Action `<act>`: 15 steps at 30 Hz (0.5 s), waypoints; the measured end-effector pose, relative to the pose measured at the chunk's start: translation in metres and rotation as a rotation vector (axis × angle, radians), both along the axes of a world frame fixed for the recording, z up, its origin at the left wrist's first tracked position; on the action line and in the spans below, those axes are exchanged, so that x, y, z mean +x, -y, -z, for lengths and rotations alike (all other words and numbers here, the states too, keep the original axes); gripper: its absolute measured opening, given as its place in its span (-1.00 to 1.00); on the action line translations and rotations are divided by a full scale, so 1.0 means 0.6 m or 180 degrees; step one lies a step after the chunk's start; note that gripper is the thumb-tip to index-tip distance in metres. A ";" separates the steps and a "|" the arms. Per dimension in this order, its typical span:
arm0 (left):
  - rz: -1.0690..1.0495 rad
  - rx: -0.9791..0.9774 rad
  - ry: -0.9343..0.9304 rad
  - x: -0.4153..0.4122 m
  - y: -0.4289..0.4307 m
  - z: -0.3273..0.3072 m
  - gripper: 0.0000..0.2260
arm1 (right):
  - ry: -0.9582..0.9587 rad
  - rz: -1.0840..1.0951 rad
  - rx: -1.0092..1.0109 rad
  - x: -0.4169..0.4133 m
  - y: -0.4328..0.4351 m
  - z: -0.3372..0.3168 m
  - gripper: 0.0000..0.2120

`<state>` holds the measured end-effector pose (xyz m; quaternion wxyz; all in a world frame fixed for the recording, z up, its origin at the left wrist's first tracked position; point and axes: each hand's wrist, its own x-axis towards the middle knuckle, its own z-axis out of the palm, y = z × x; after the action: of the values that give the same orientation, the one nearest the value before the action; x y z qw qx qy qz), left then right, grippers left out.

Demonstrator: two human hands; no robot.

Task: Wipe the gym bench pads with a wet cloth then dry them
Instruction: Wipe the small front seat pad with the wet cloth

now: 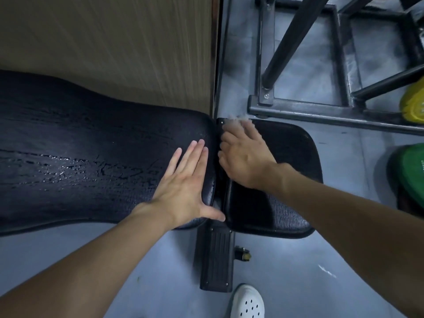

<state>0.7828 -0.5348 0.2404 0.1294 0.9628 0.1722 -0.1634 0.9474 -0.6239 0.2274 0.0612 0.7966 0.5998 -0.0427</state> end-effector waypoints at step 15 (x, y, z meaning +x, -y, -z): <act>-0.0463 -0.1029 0.0568 -0.006 -0.010 -0.010 -0.28 | -0.0141 0.0483 0.0410 -0.128 0.083 0.010 -0.42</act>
<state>0.7791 -0.5288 0.2463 0.3086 0.9251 0.2007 -0.0932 0.8708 -0.6739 0.2213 -0.0068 0.8410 0.5404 -0.0262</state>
